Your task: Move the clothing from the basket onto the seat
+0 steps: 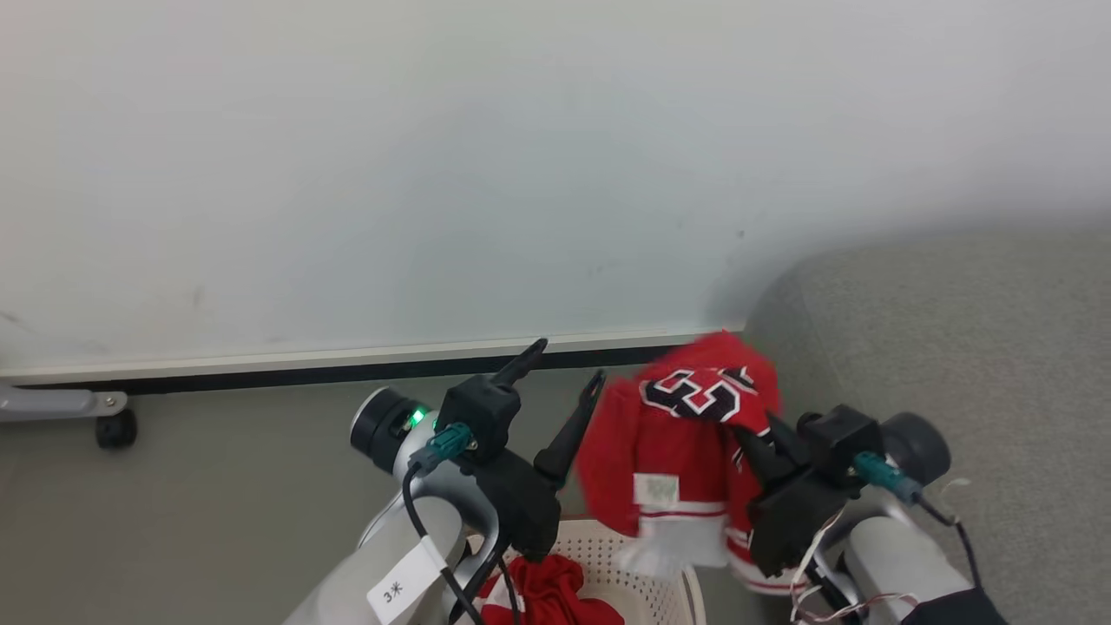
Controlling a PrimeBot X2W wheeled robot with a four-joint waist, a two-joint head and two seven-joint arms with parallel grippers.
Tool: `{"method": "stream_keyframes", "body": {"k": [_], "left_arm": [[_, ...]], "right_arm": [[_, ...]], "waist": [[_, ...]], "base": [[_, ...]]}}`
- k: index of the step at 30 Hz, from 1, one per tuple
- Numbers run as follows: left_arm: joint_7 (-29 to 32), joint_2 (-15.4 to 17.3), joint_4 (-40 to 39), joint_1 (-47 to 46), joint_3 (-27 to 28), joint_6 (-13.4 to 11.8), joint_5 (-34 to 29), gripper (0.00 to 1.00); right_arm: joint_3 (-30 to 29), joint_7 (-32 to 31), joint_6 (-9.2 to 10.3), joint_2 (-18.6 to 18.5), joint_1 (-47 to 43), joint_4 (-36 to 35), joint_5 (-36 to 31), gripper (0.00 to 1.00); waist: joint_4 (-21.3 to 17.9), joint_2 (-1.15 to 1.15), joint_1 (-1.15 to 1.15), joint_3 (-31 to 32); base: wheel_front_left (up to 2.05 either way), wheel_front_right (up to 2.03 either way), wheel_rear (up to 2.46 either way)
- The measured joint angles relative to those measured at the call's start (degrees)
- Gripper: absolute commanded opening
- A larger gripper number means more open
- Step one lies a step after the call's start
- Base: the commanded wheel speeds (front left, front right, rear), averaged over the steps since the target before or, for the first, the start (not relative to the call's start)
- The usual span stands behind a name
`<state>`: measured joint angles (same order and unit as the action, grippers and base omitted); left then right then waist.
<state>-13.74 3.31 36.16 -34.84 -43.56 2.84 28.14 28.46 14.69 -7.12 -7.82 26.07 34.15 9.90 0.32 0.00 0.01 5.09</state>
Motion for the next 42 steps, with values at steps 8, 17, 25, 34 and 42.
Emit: {"method": "stream_keyframes", "body": {"k": [8,17,25,34,42], "left_arm": [[-0.43,0.46,0.6,4.54,0.45,-0.37,0.68,1.0],[-0.49,0.14,0.58,7.29,-0.23,-0.24,1.07,1.0],[-0.52,-0.33,-0.01,8.39,-1.44,0.18,1.22,1.0],[-0.55,-0.59,-1.48,8.36,-2.88,-0.05,1.25,1.0],[-0.55,-0.65,-4.01,8.27,-4.41,-0.24,0.76,1.0]], "right_arm": [[-2.38,0.0,0.0,-3.99,0.6,-2.75,0.25,0.0],[-4.79,0.0,0.07,-8.38,0.48,-6.47,0.25,0.0],[-6.27,-0.01,0.3,-11.65,0.32,-9.29,0.24,0.0],[-7.7,-0.81,0.29,-14.52,0.36,-10.23,0.8,0.0],[-9.55,-2.03,0.1,-15.66,0.7,-10.34,3.56,0.0]], "waist": [[-4.02,0.0,0.0,-0.13],[-10.11,0.0,0.0,-0.29],[-16.46,0.0,0.0,-0.67],[-23.21,0.0,-0.01,-1.94],[-23.96,0.0,0.0,-5.47]], "base": [[0.0,0.0,0.0],[0.0,0.0,0.0],[0.0,0.0,0.0],[0.0,0.0,0.0],[0.0,0.0,0.0]]}}
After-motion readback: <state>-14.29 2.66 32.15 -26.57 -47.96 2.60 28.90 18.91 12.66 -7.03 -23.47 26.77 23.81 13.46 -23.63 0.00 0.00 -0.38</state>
